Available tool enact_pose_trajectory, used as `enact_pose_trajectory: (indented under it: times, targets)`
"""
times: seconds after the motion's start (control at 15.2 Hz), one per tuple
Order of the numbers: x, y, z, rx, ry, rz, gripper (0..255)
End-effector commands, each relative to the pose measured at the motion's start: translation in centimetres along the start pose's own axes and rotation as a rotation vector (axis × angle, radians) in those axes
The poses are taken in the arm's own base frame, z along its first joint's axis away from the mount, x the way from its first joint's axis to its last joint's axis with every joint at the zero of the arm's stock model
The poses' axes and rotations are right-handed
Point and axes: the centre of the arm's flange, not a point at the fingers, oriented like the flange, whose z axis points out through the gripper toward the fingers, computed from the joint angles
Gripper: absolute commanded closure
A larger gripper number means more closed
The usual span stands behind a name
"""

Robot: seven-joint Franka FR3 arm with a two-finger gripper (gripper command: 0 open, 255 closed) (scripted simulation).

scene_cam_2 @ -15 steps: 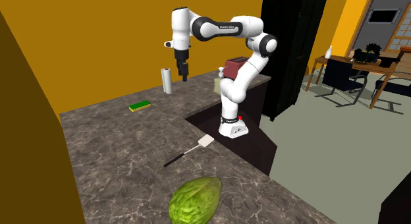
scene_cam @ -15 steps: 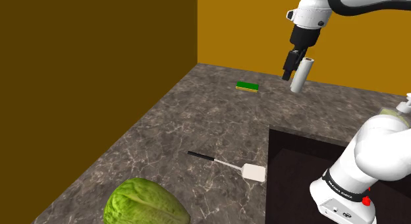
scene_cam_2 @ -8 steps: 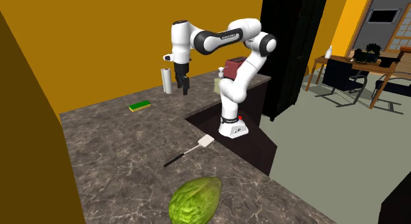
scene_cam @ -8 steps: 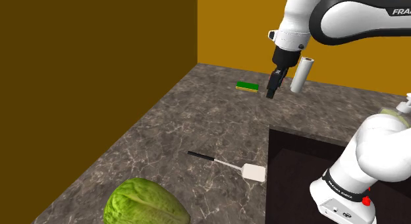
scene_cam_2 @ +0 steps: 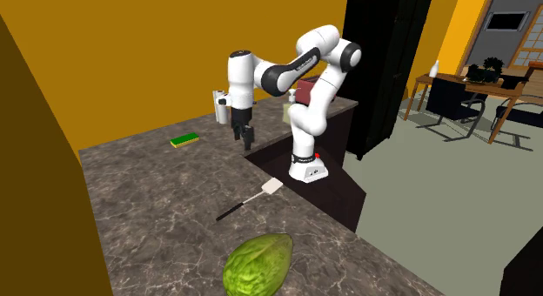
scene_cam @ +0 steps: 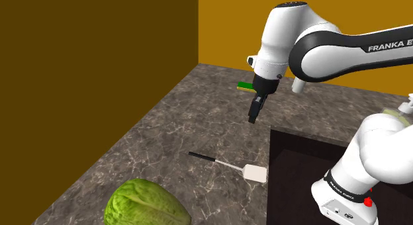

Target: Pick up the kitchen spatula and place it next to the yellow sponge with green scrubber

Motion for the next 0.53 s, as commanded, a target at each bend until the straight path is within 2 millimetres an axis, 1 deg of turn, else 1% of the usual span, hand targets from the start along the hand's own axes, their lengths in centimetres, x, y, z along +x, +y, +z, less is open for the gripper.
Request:
enact_pose_trajectory:
  times: [0.0, 0.46]
  targets:
    - [0.5, -1.8, 1.6, 0.006, 0.006, -0.024, 0]
    - [2.4, -8.7, 7.0, 0.027, 0.019, -0.108, 0]
